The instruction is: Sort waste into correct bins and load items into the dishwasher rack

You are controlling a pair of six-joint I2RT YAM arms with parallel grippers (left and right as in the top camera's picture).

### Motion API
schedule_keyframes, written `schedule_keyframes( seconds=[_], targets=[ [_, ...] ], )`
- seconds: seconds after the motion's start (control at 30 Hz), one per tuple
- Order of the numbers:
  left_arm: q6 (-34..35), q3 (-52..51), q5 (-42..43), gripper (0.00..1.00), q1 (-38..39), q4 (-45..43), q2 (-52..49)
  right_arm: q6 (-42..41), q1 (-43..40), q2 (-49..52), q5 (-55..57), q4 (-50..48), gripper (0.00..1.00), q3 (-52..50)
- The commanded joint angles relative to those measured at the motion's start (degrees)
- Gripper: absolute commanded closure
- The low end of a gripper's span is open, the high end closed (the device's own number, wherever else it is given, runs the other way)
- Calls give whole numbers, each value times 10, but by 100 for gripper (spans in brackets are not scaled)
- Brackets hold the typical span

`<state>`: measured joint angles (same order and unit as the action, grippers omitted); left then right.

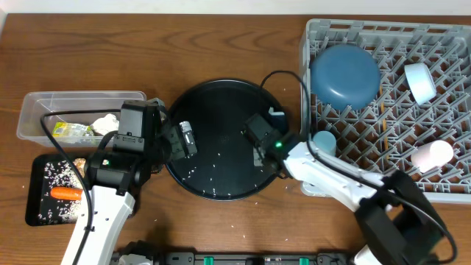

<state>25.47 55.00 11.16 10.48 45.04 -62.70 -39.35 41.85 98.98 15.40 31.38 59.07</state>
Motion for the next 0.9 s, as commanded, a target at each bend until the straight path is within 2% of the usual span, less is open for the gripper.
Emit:
schedule_keyframes(
  seconds=[0.0,0.1,0.27,0.67,0.87],
  targets=[
    [-3,6,-7,2,-3,2,-2,19,-29,-20,11,-19,89,-1],
    [-3,6,-7,2,-3,2,-2,30,-50,-19,4,-45,91,-1],
    [-3,6,-7,2,-3,2,-2,83,-80,-18,-14,-108,83,-1],
    [-3,6,-7,2,-3,2,-2,79,-92,16,-17,-217,85,-1],
    [-3,6,-7,2,-3,2,-2,26,-92,73,-15,-238,82,-1]
  ],
)
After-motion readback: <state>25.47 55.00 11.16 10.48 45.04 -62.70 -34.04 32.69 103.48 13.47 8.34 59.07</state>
